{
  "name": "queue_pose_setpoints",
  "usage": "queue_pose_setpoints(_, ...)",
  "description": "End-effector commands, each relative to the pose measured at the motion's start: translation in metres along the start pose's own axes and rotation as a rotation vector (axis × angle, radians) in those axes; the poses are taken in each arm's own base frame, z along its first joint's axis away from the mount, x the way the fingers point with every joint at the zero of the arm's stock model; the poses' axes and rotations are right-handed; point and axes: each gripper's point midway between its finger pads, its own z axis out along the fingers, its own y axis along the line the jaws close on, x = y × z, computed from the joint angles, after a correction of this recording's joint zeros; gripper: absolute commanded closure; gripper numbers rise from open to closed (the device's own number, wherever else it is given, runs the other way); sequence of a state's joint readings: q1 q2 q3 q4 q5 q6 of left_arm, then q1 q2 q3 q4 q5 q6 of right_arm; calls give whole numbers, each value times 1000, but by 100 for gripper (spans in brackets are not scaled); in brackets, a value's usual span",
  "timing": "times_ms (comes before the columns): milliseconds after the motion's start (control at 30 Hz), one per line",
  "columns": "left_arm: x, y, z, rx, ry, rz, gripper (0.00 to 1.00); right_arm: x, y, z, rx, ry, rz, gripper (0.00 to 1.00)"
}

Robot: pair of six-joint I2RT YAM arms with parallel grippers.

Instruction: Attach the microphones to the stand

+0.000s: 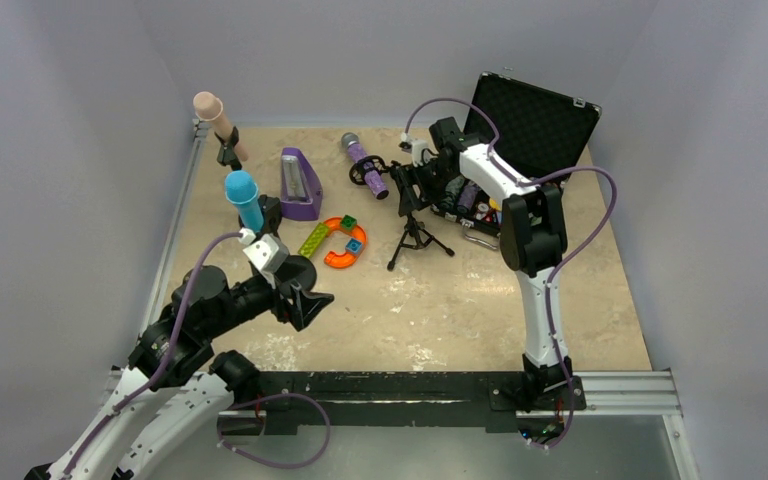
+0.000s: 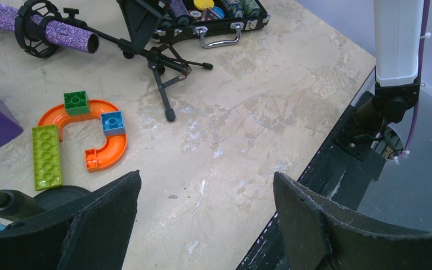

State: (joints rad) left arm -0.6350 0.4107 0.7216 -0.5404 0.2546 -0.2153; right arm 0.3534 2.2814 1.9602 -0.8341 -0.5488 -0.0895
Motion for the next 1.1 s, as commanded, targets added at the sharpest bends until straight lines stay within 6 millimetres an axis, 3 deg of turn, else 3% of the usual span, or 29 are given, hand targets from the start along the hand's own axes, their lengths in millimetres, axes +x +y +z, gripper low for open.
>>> queue_pose_setpoints(0,-6,1,0,2,-31,33,10,-6,17,-21,-6,-35,-25,30)
queue_pose_setpoints(767,-7,-2,-2,16,-39,35,10,27,13,-17,27,41,-8,39)
queue_pose_setpoints(867,-7,-2,-2,17,-40,35,10,31,14,-16,28,55,-11,45)
queue_pose_setpoints(1067,-8,-3,-3,20,-44,36,10,37,19,-24,42,71,-37,66)
